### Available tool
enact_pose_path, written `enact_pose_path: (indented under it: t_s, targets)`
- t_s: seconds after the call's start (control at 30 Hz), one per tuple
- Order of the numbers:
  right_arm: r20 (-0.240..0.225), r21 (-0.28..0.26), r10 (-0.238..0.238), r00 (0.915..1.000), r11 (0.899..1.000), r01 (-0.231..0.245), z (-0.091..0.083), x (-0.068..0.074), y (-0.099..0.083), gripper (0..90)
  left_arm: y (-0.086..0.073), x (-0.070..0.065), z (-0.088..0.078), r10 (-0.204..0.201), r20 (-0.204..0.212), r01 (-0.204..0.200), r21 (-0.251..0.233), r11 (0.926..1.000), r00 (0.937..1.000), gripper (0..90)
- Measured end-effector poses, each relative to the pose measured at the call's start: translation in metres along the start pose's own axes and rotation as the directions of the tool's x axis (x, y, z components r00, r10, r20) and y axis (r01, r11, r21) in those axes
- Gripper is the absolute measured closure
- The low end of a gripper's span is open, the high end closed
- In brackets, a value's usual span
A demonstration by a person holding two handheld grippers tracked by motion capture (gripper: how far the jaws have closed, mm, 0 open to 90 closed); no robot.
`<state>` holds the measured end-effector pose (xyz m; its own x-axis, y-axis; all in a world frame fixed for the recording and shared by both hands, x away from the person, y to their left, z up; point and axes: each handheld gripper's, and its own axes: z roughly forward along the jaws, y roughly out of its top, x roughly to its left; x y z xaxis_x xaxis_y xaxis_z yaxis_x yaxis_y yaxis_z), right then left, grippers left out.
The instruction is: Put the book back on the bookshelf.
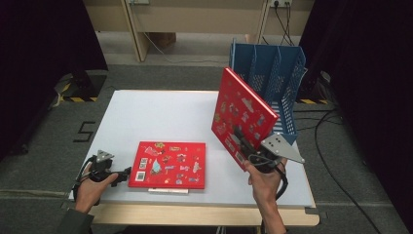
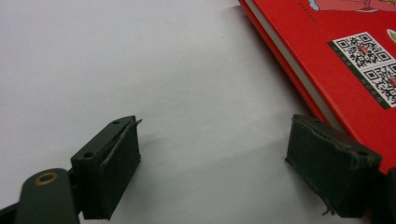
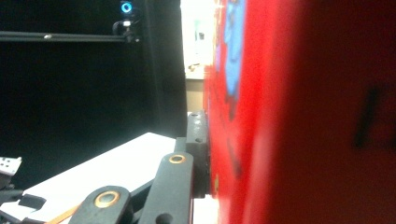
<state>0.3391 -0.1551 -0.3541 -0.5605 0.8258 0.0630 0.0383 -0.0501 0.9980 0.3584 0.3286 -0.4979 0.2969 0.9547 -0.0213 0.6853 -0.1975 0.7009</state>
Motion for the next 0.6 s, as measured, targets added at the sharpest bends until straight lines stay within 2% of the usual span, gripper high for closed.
enact_pose_path:
  t_s: [0.03, 0.13, 0.2, 0.37, 0.6]
  targets:
    - [0.008, 0.004, 0.009, 0.9999, 1.000, -0.009, -0.003, -0.002, 0.001, 79.8, 0.000, 0.000, 0.000, -0.001, 0.001, 0.001, 0.000, 1.0000, 1.0000, 15.9]
    - [0.044, 0.007, -0.011, 0.9990, 1.000, 0.011, -0.008, -0.009, 0.003, 79.8, 0.000, 0.000, 0.000, -0.001, 0.002, 0.001, 0.000, 1.0000, 1.0000, 15.8]
    - [0.057, 0.016, 0.004, 0.9984, 1.000, -0.005, -0.013, -0.012, 0.004, 79.8, 0.000, 0.000, 0.000, -0.001, 0.002, 0.001, -0.001, 1.0000, 1.0000, 15.8]
    - [0.095, 0.007, 0.001, 0.9955, 1.000, -0.002, -0.021, -0.022, 0.006, 79.8, 0.000, 0.000, 0.000, -0.001, 0.001, 0.001, 0.000, 1.0000, 1.0000, 15.8]
    - [0.168, -0.002, 0.011, 0.9857, 1.000, -0.011, -0.024, -0.042, 0.011, 79.8, 0.002, -0.001, 0.000, -0.002, -0.005, 0.002, -0.011, 0.9999, 1.0000, 16.2]
